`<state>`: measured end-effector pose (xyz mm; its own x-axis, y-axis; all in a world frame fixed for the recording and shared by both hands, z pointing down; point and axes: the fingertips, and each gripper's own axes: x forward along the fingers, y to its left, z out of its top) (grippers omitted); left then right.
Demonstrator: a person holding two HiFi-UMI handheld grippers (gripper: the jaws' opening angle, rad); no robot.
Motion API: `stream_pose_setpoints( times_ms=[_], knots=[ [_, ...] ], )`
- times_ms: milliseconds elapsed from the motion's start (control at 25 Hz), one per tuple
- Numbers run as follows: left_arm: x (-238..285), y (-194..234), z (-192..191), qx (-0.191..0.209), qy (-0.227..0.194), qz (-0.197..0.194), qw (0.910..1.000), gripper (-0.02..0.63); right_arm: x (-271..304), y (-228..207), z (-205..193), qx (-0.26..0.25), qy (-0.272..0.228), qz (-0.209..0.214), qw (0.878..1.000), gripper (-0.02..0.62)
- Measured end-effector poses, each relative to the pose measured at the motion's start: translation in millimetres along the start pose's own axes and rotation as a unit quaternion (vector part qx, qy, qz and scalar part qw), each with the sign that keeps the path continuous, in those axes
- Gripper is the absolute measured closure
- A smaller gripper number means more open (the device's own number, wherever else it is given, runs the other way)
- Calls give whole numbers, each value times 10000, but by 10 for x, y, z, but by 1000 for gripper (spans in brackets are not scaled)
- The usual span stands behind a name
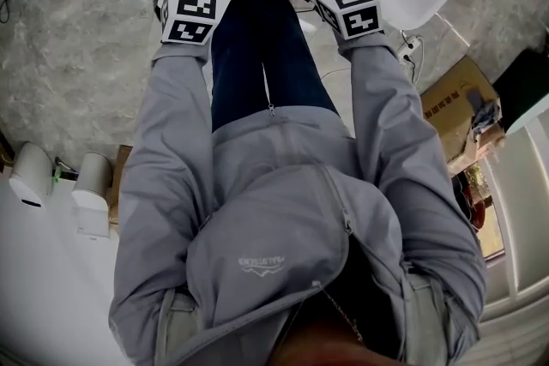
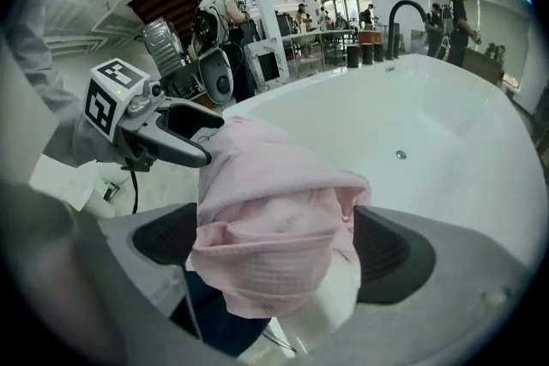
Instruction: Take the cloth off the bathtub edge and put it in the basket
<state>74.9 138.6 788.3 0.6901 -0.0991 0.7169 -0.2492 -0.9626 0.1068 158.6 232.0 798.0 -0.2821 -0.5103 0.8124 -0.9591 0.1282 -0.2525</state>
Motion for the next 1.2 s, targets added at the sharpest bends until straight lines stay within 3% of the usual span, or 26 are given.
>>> stream_pose_setpoints(
  times_ms=[280,440,600,840,920,1040,1200],
  knots=[
    [211,-9,-75,381,387,-122,9984,218,292,-180,-288,-51,888,362,9954,44],
    [213,-47,-125,844,603,-199,9944,218,434,-180,-345,-137,1235,602,9904,43],
    [234,-78,-173,1310,758,-151,9884,218,495,-144,-329,-204,1227,762,9893,44],
    [286,-138,-156,1615,935,35,9824,219,457,-98,-265,-629,1012,697,9904,50],
    [298,-151,-149,1690,982,45,9807,221,436,-37,-239,-795,987,763,9890,88],
    [317,-192,-145,1787,1052,-73,9782,222,419,85,-200,-1075,978,818,9860,220],
    [341,-302,-138,1917,1137,-339,9743,269,370,93,-191,-1489,1087,628,9808,297]
  ],
)
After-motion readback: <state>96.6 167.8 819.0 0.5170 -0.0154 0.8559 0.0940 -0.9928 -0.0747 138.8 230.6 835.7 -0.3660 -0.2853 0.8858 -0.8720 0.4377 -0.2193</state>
